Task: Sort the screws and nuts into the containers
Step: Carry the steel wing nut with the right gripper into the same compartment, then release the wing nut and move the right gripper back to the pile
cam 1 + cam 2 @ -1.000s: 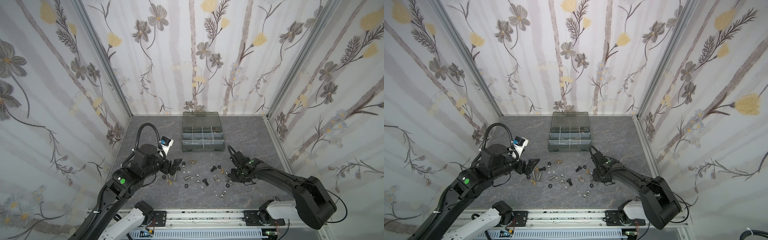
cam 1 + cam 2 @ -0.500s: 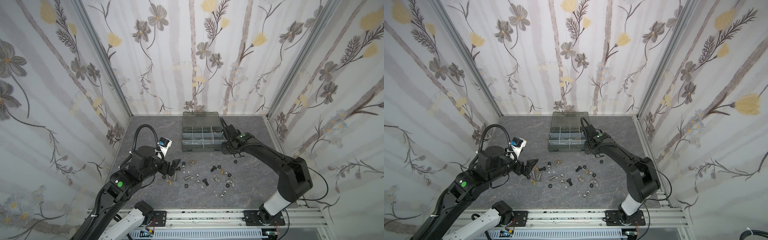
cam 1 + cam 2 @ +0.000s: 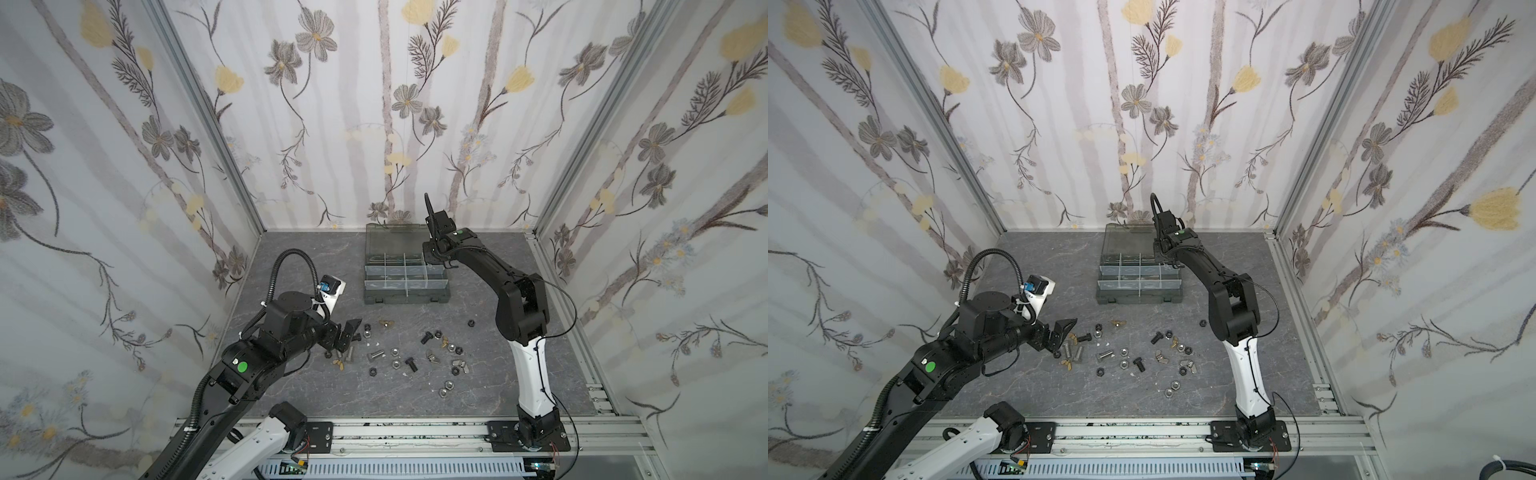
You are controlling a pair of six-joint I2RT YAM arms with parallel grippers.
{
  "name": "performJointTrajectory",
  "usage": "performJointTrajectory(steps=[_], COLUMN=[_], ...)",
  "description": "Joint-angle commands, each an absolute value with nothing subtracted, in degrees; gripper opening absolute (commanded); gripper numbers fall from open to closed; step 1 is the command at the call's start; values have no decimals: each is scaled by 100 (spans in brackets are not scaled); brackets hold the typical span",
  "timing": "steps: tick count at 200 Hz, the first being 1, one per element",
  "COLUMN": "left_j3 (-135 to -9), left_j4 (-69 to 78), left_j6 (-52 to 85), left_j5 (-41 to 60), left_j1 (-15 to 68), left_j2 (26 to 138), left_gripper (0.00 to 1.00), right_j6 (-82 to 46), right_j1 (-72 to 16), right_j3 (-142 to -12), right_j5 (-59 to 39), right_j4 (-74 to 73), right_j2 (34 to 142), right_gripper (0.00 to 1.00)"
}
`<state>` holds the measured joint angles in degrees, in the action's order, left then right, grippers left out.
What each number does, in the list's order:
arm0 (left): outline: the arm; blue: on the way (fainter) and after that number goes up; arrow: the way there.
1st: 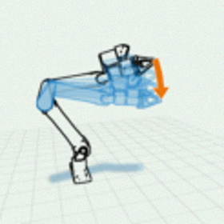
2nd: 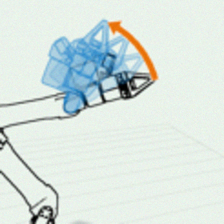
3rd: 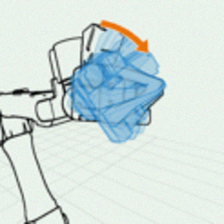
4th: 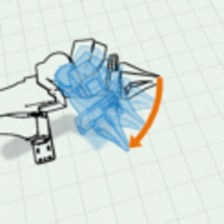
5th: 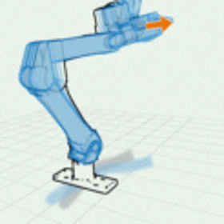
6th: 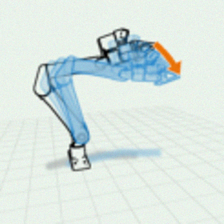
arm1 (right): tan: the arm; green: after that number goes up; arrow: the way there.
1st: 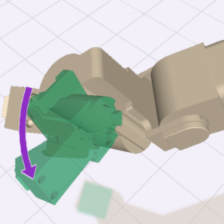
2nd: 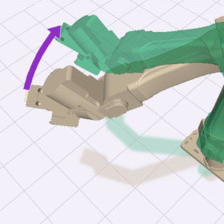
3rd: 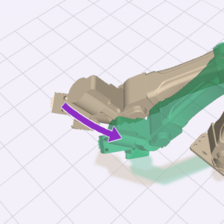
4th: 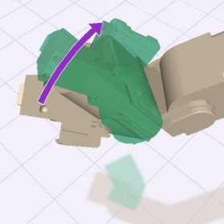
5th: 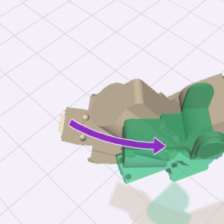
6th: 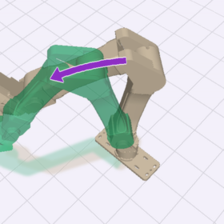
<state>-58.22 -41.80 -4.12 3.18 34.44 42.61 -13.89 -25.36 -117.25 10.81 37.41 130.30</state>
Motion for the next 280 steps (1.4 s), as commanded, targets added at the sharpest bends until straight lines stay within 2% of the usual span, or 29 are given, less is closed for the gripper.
performJointTrajectory(steps=[1, 99, 174, 184, 227, 257, 280], left_j3=[-5915, -5933, -5924, -5924, -5933, -5948, -5968], left_j4=[-4123, -4182, -4155, -4150, -4155, -4149, -4166], left_j6=[-486, -613, -632, -623, -618, -608, -597], left_j5=[238, 105, 104, 101, 132, 132, 150], left_j1=[3454, 3452, 3457, 3445, 3457, 3485, 3504], left_j2=[4286, 4434, 4321, 4288, 4110, 4008, 3984], left_gripper=[100, 100, 100, 100, 100, 100, 100], right_j6=[-1222, -1292, -1244, -1218, -1197, -1531, -1906], right_j1=[-2479, -2357, -2377, -2398, -2538, -2605, -2814], right_j3=[-11982, -12076, -12047, -12014, -10856, -9080, -7606], right_j5=[1116, 985, 958, 967, 976, 877, 703], right_j4=[3668, 3497, 3798, 3881, 3877, 3801, 3826], right_j2=[13334, 13754, 13419, 13324, 12165, 10732, 9541], right_gripper=[11, 13, 36, 37, 35, 36, 40])
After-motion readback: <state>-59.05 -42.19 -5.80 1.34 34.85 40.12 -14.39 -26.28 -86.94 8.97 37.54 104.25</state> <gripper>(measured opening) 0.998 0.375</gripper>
